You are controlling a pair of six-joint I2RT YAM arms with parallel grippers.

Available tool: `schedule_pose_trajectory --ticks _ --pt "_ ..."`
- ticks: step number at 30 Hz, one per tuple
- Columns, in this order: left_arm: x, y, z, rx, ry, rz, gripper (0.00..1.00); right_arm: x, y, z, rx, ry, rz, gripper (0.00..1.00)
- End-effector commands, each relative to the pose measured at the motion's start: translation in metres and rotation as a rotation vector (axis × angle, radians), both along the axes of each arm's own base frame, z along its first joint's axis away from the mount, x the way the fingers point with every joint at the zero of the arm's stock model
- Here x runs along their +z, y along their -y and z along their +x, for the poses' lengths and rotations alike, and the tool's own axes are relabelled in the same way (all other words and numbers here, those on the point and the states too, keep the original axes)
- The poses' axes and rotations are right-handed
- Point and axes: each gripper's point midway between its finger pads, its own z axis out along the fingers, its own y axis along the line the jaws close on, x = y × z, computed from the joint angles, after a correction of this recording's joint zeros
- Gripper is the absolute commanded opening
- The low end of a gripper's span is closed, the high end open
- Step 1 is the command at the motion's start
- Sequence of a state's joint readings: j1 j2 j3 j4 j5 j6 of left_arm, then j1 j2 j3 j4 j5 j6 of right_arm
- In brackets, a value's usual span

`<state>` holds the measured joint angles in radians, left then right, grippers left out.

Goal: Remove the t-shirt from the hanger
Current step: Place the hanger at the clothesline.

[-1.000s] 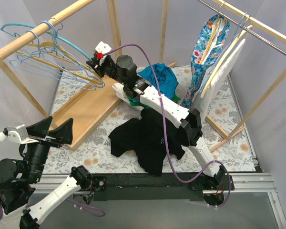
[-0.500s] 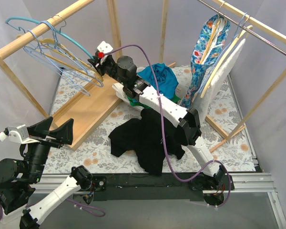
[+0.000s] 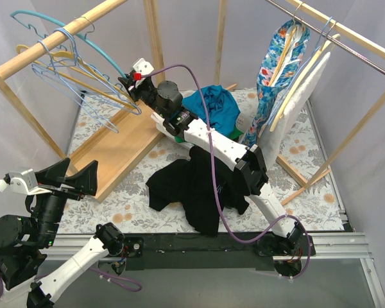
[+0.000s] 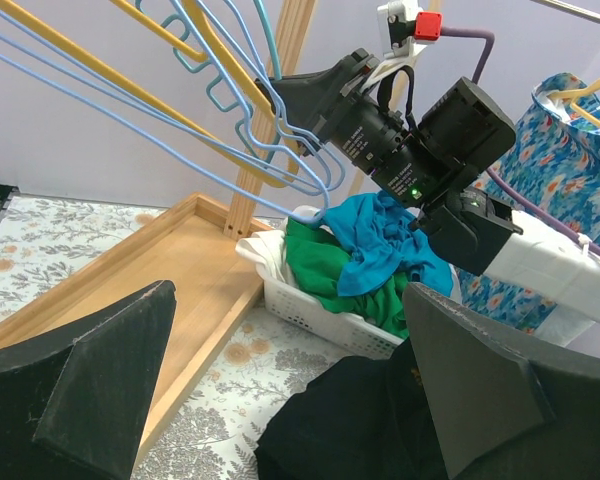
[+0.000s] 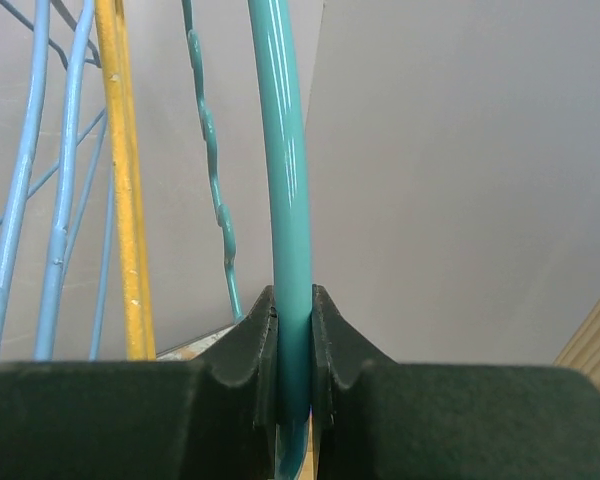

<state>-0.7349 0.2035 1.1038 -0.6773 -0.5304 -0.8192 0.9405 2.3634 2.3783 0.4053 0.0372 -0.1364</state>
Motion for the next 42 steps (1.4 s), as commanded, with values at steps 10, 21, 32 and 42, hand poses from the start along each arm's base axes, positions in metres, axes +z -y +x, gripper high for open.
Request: schedule_pose_trajectory --ticks 10,21,32,42 --pt "0.0 -0.002 -0.004 -0.005 0.004 0.002 0.98 0.052 0.021 -0.01 -0.07 0.095 0.103 0.08" --pt "-0.001 0.0 -0.003 -0.01 0.002 0.003 0.98 0.051 0.025 -0.021 -0.09 0.11 0.074 0.16" --pt "-0.004 0.001 -0.002 -0.013 -0.002 0.005 0.98 0.066 0.052 -0.033 -0.149 0.1 0.099 0.01" --pt "-0.004 0.011 0.002 -0.038 0.001 0.029 0.98 0.067 0.12 -0.057 -0.244 0.028 0.083 0.01"
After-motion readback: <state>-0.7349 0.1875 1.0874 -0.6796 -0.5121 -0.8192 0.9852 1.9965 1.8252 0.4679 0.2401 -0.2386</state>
